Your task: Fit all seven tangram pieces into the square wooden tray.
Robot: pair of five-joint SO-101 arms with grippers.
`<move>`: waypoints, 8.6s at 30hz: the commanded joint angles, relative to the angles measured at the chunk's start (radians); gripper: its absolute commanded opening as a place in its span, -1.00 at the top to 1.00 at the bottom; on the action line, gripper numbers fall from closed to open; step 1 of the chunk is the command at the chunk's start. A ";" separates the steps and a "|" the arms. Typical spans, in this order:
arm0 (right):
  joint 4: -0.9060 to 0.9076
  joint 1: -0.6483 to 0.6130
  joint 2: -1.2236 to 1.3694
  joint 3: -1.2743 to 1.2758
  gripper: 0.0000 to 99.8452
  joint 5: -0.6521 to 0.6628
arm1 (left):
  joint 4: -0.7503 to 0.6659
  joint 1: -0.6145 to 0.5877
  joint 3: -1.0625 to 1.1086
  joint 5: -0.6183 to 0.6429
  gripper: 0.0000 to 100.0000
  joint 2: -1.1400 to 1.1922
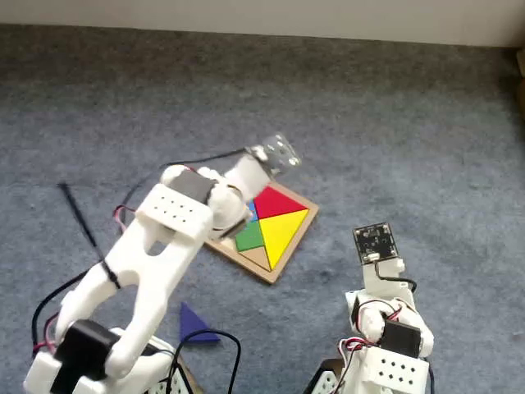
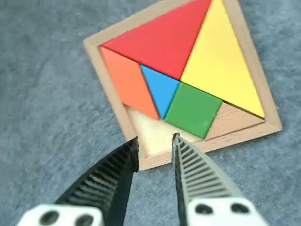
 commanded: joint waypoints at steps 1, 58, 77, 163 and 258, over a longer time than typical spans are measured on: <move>-0.019 0.012 -0.002 0.062 0.82 0.006 | -0.003 -0.093 0.042 0.068 0.75 -0.176; -0.278 -1.477 1.201 -0.852 0.39 -0.824 | -0.104 -1.616 0.783 0.273 0.74 -0.983; -0.478 -1.529 1.382 -0.852 0.39 -0.825 | -0.104 -1.566 0.788 0.273 0.74 -0.984; -0.575 -0.980 1.420 -0.986 0.47 -0.655 | -0.104 -1.566 0.791 0.273 0.74 -0.990; -0.771 -0.704 0.131 -0.094 0.96 -0.493 | 0.028 -0.499 0.831 0.457 0.99 -1.521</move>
